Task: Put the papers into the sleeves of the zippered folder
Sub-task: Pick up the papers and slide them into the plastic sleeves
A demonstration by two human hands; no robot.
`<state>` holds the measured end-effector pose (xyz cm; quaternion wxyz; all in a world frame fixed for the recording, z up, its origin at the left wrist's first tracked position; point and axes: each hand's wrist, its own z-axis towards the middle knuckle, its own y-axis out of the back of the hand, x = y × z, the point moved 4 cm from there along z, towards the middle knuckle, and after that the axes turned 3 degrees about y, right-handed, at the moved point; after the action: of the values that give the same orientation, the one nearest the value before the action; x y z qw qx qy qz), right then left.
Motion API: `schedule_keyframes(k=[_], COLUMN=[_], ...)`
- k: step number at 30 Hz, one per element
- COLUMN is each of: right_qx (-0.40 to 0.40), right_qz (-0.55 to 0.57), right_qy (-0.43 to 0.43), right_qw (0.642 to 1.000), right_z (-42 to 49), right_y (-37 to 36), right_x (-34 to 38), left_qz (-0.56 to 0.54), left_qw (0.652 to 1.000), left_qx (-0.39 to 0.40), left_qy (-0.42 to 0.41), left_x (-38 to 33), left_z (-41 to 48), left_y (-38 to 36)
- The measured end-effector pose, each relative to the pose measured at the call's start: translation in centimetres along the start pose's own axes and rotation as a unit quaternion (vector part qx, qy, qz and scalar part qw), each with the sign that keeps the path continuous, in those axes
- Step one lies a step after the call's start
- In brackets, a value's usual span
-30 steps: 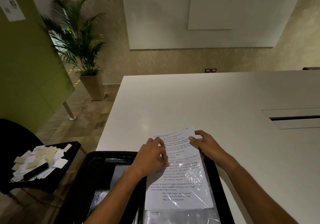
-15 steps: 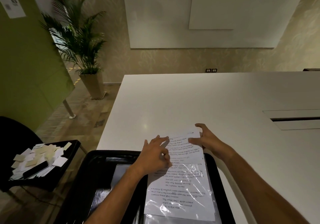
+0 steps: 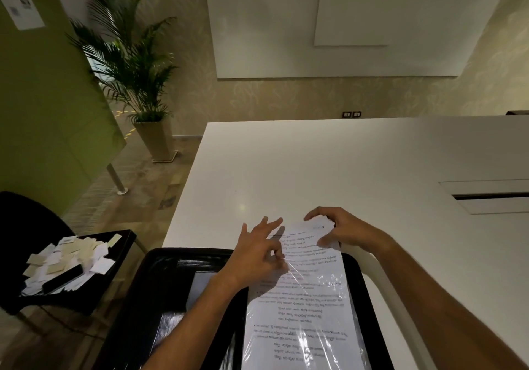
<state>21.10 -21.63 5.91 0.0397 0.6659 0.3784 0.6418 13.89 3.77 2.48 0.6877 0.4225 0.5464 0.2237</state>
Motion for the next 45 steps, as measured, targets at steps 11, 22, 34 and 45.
schedule_keyframes(k=[11,22,34,45], right_qx=[0.063,0.047,0.126,-0.094], right_qz=[-0.101,-0.106,-0.114,-0.360], right_qy=[0.021,0.035,0.050,0.138], right_qw=[0.993,0.993,0.984,0.918], right_z=[-0.7,-2.3,-3.5,-5.8], right_y=[-1.3,-3.5,-4.8,-6.2], right_x=[1.0,0.8,-0.3,1.7], left_qz=[0.064,0.125,0.089,-0.145], left_qw=[0.998,0.985,0.992,0.985], left_qx=[0.000,-0.115,-0.093,-0.019], left_qy=[0.019,-0.042,0.015,0.094], left_x=[0.0,-1.2,-1.2,-0.9], left_z=[0.4,-1.2,-1.6,-1.6], left_y=[-0.8,-1.1,-1.3,-0.6])
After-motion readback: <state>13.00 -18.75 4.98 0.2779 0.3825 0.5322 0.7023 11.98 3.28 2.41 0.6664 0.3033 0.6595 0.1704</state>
